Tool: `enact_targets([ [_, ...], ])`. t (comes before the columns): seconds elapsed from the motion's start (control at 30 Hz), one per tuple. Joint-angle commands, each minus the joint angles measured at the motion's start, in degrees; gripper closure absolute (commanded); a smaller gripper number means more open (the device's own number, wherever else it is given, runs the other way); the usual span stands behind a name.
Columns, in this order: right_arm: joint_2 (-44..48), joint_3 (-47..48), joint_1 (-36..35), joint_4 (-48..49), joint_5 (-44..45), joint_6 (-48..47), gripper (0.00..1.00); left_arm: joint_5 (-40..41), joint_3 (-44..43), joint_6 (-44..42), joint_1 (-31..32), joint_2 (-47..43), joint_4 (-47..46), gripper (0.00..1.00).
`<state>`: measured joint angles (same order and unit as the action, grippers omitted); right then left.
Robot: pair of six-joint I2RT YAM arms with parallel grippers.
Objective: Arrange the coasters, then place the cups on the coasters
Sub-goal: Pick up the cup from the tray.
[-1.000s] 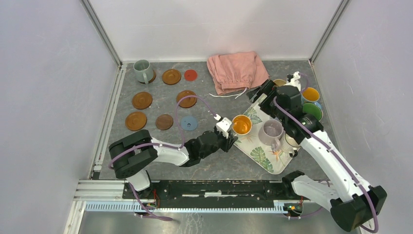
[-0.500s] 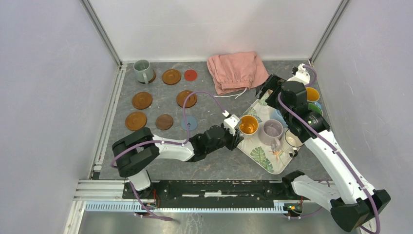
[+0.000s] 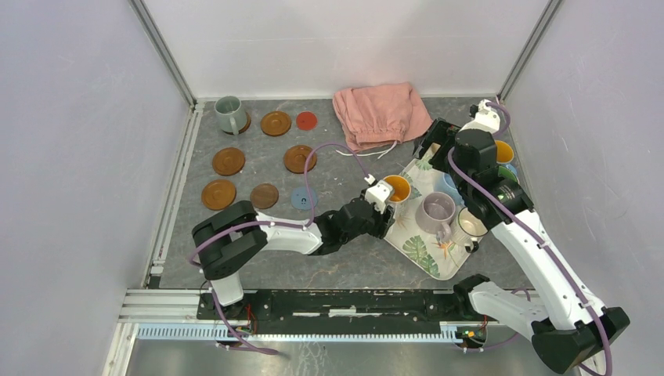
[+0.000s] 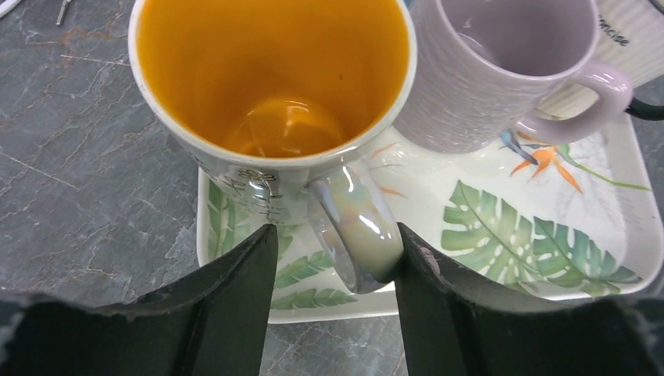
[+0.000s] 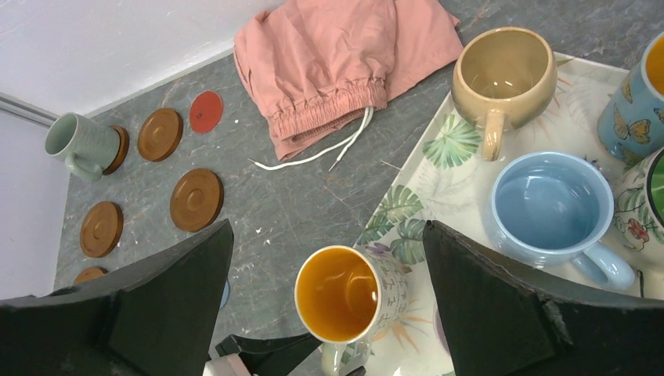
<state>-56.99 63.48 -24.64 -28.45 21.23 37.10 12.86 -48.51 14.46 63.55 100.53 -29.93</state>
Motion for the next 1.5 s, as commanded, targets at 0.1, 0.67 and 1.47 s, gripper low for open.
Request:
enact_targets([
  [0.1,1.0,3.1,0.1,0.0,0.3,-3.0,0.02,9.1,-6.4,6.5,0.0,2.9,8.3,0.38],
  [0.67,1.7,2.9,0.1,0.2,-0.9,-4.8,0.02,11.8,-11.5,7.4,0.0,6.1,13.7,0.76],
  [1.47,7.2,-5.0,0.0,5.2,-5.4,-12.4,0.02,17.8,-4.9,1.7,-0.4,-10.2,5.9,0.98],
])
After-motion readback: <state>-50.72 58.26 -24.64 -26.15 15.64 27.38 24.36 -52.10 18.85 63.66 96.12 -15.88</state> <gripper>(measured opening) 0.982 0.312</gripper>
